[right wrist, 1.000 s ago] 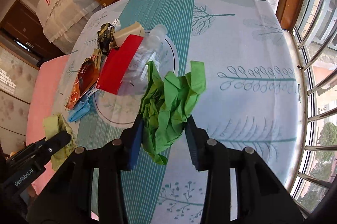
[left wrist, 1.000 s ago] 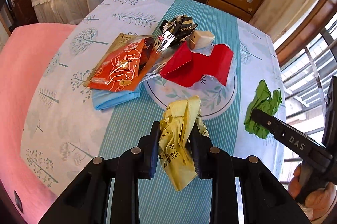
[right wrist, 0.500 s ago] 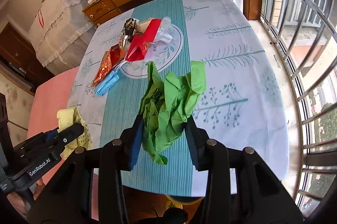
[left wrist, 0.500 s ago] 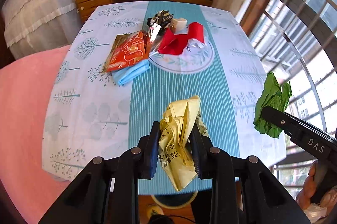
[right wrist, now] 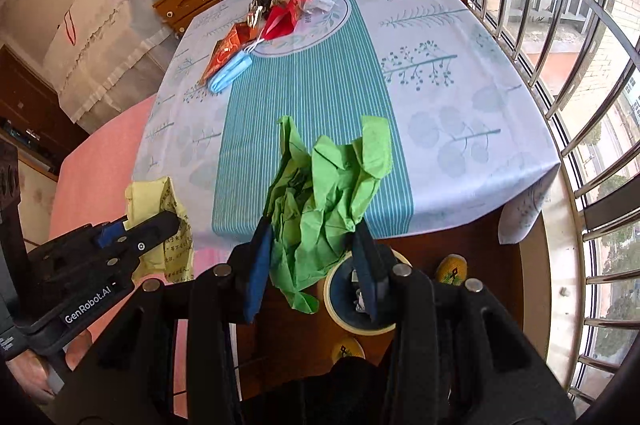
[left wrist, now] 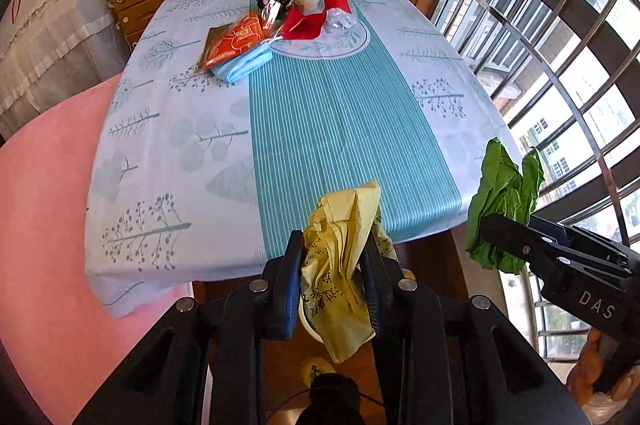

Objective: Collect trash
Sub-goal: 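Carry the yellow and green bags down over the bin with both tools, then open both tools to drop the bags into the bin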

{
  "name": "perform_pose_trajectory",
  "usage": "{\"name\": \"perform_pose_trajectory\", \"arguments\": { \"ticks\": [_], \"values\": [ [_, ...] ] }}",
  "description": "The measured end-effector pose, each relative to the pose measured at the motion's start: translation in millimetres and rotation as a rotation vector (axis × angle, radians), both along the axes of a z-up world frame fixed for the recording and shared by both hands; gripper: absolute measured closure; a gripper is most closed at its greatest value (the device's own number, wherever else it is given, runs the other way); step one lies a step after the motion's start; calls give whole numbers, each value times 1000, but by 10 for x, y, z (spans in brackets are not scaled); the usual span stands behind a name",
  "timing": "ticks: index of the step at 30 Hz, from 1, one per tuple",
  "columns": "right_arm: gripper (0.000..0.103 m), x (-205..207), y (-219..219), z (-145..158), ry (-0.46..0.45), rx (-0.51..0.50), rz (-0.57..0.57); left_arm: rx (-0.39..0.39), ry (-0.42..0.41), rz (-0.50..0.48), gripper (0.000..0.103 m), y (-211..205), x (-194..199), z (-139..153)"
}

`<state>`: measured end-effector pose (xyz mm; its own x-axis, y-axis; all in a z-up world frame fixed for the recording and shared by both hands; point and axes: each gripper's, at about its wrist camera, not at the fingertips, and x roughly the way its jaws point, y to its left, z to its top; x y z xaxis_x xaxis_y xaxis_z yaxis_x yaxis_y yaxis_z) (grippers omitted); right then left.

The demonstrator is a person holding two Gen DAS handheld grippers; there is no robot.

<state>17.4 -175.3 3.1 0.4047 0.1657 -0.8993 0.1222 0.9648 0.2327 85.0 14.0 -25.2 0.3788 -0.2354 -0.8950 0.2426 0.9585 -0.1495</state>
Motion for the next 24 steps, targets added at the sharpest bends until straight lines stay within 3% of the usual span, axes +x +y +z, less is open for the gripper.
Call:
{"name": "perform_pose_trajectory", "arguments": {
  "ticks": [7, 12, 24],
  "values": [
    [68, -340, 83, -362, 97, 5, 42, 29, 105, 8, 76, -36, -300, -415],
    [68, -400, -10, -874, 197, 33, 47, 50, 171, 37, 76, -156, -441, -843],
    [67, -555, -229, -2596, 370, 54, 67, 81, 308, 123, 76, -348, -601, -2542]
  ]
}}
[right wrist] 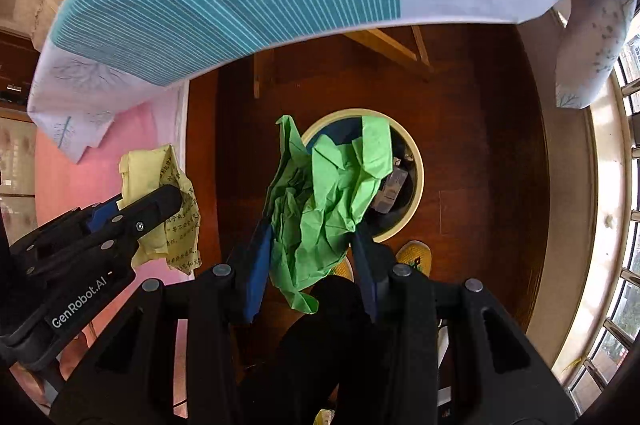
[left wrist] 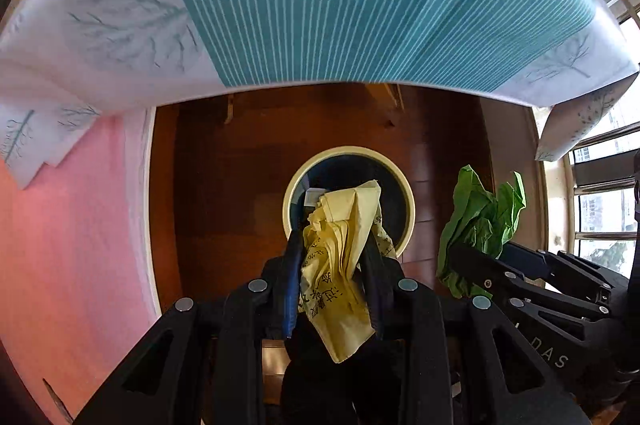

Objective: Collect trash
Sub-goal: 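Open both tools to drop the bags into the bin, then raise both tools and reach toward the orange packets and blue mask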

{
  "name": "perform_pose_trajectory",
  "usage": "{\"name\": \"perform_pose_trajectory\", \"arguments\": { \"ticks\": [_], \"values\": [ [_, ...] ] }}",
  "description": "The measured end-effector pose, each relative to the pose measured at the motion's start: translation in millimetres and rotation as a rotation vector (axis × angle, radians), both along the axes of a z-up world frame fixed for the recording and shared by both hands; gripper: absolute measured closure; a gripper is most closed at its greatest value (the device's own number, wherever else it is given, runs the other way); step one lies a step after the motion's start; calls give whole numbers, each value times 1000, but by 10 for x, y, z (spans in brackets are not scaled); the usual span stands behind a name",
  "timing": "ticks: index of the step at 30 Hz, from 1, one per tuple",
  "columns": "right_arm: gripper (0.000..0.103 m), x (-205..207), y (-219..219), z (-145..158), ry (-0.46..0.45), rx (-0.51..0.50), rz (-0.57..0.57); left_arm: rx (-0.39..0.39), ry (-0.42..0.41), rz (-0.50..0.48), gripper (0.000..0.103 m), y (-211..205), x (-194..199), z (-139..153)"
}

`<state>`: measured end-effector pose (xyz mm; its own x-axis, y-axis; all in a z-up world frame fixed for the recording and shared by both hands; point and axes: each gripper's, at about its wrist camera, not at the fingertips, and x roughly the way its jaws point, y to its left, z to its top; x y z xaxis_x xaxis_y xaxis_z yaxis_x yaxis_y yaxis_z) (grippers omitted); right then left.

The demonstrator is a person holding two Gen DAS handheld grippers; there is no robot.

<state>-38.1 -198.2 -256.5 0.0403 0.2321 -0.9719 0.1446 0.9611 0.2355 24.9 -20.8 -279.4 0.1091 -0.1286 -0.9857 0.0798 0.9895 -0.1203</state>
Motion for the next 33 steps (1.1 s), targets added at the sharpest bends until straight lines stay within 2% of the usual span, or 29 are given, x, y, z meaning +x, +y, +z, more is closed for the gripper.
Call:
{"name": "perform_pose_trajectory", "arguments": {
  "ticks": [3, 8, 10, 11, 12, 13, 15, 16, 17, 18, 21, 25, 33],
  "values": [
    [67, -18, -46, -425, 20, -1, -10, 0, 23, -13, 76, -55, 37, -442],
    [67, -22, -133, -1065, 34, -15, -26, 14, 9, -25, 73, -146, 111, -1018],
    [66, -22, -162, -1281, 39, -13, -40, 11, 10, -27, 62, -199, 131, -1215],
    [64, -25, -188, -1372, 38, -11, -51, 5, 9, -29, 60, -211, 154, -1300],
    [63, -30, -216, -1452, 36, -12, -62, -1, 11, -33, 51, -219, 175, -1377],
    [60, -11, -236, -1525, 38, -12, -70, -8, 13, -34, 41, -236, 178, -1464],
    [51, -7, -281, -1675, 43, -19, -78, -11, 9, -31, 28, -231, 205, -1597],
    [42, 7, -294, -1718, 44, -26, -80, -16, 9, -31, 25, -224, 215, -1637],
    [38, 19, -311, -1751, 41, -27, -79, -19, 11, -31, 25, -204, 231, -1695],
    [38, 45, -304, -1784, 35, -30, -78, -16, 13, -32, 24, -212, 232, -1763],
    [37, 48, -334, -1802, 25, -43, -80, 1, 11, -34, 19, -191, 229, -1827],
    [37, 55, -357, -1755, 24, -51, -94, 16, -2, -35, 19, -139, 222, -1740],
    [37, 60, -304, -1331, 0, -58, -107, 13, -43, -27, 19, -24, 178, -1253]
  ]
}}
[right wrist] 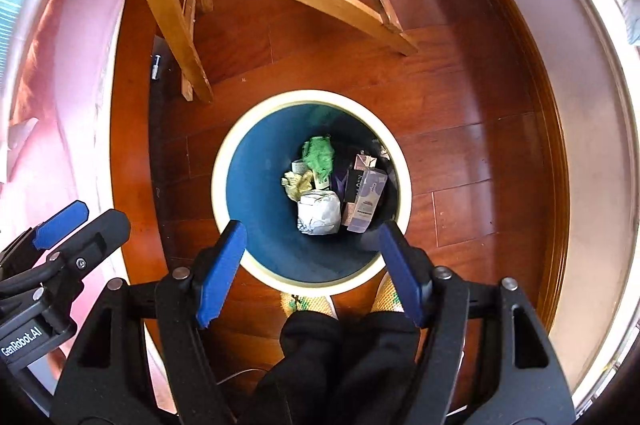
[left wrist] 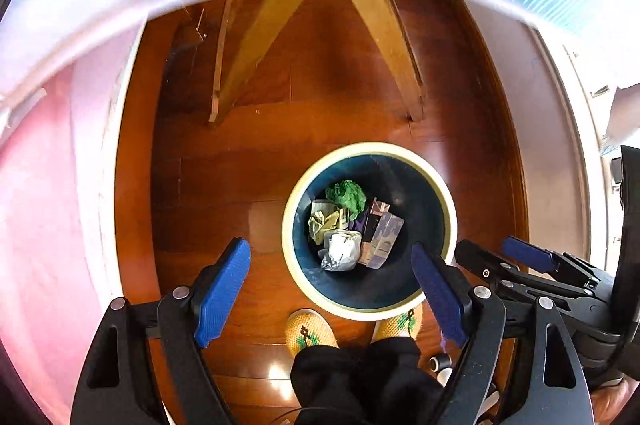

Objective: Collect trash
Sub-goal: 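Raise both tools and reach toward the orange packets and blue mask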

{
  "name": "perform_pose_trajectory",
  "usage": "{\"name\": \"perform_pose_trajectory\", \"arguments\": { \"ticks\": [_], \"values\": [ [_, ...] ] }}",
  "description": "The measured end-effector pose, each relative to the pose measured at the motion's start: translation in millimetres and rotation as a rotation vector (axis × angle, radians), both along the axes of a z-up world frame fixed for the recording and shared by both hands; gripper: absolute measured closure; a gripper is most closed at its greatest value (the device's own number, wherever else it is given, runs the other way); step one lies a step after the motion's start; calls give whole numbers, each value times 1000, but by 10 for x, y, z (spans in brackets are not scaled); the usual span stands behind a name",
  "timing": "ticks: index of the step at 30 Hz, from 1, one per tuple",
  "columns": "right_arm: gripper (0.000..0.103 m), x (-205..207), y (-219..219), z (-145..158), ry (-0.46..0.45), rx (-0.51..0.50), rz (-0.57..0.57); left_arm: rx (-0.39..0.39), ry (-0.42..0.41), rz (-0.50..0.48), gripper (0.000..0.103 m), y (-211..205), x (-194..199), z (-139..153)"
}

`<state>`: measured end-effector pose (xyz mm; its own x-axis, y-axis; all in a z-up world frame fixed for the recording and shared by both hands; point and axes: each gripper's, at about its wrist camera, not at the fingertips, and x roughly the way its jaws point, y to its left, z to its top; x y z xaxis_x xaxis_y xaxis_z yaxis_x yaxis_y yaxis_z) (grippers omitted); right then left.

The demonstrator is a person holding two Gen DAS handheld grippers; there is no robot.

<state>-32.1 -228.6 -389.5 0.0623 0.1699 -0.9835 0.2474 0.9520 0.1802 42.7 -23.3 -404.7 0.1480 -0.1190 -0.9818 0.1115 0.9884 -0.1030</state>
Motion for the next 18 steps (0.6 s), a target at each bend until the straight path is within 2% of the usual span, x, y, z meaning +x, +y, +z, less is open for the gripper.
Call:
{"name": "perform_pose_trajectory", "arguments": {
  "ticks": [8, 13, 18],
  "values": [
    [37, 40, 125, 480, -28, -20, 12, -21, -35, 24, 19, 138, -12, 567],
    [37, 60, 185, 946, -56, -11, 14, -57, -25, 40, 19, 217, -50, 973],
    [37, 55, 260, 1503, -93, 2, 42, -73, -59, 31, 19, 237, -142, 1539]
  ]
}}
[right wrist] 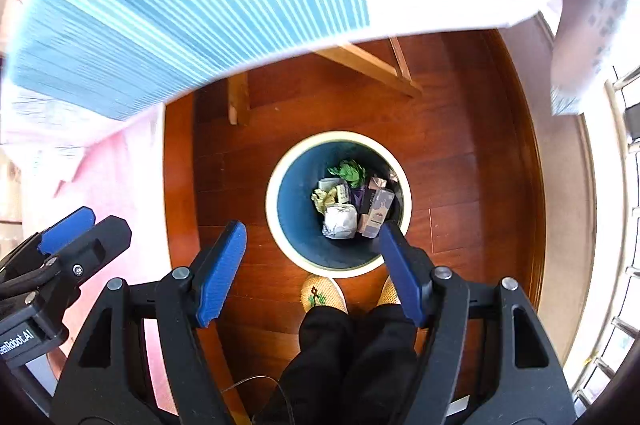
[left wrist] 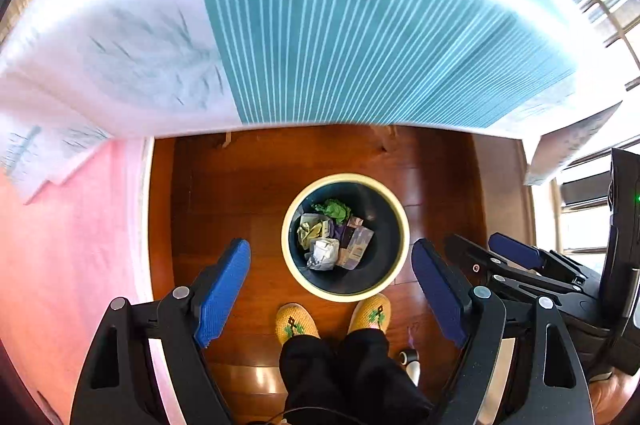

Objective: Collect trash
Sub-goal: 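Raise both tools and reach toward the orange packets and blue mask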

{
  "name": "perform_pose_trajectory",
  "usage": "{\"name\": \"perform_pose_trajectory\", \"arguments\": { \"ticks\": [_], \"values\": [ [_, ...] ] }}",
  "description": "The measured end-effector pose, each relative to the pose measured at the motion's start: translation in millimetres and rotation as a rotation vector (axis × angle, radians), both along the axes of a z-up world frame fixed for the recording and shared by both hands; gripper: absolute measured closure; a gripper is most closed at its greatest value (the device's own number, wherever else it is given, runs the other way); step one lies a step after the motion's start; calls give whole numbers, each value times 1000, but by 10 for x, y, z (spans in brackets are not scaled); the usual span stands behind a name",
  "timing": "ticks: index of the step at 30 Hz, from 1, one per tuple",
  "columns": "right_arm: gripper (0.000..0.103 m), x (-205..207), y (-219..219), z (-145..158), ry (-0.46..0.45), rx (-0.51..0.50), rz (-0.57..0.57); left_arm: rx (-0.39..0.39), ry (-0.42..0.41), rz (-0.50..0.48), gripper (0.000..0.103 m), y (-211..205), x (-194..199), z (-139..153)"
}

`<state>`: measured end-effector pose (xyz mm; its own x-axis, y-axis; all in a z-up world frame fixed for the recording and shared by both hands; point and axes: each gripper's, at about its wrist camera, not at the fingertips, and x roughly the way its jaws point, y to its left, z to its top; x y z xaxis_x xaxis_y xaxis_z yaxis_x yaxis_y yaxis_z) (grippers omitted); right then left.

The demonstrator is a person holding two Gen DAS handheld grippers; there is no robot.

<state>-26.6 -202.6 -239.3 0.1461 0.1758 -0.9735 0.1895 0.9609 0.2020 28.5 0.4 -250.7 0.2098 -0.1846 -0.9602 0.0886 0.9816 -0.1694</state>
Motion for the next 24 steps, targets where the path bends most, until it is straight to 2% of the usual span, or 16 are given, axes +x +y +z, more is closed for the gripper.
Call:
{"name": "perform_pose_trajectory", "arguments": {
  "ticks": [6, 12, 19, 24],
  "values": [
    [37, -29, 55, 754, -53, 24, 45, -9, -71, -11, 19, -12, -145, 801],
    [37, -33, 81, 1526, -153, 22, 124, -25, -142, 6, 19, -38, -231, 1579],
    [37, 87, 13, 2295, -261, 29, 179, -17, -207, 55, 19, -30, -177, 2297],
    [37, 220, -7, 2701, -353, 36, 225, 3, -243, 131, 19, 5, -65, 2685]
  ]
}}
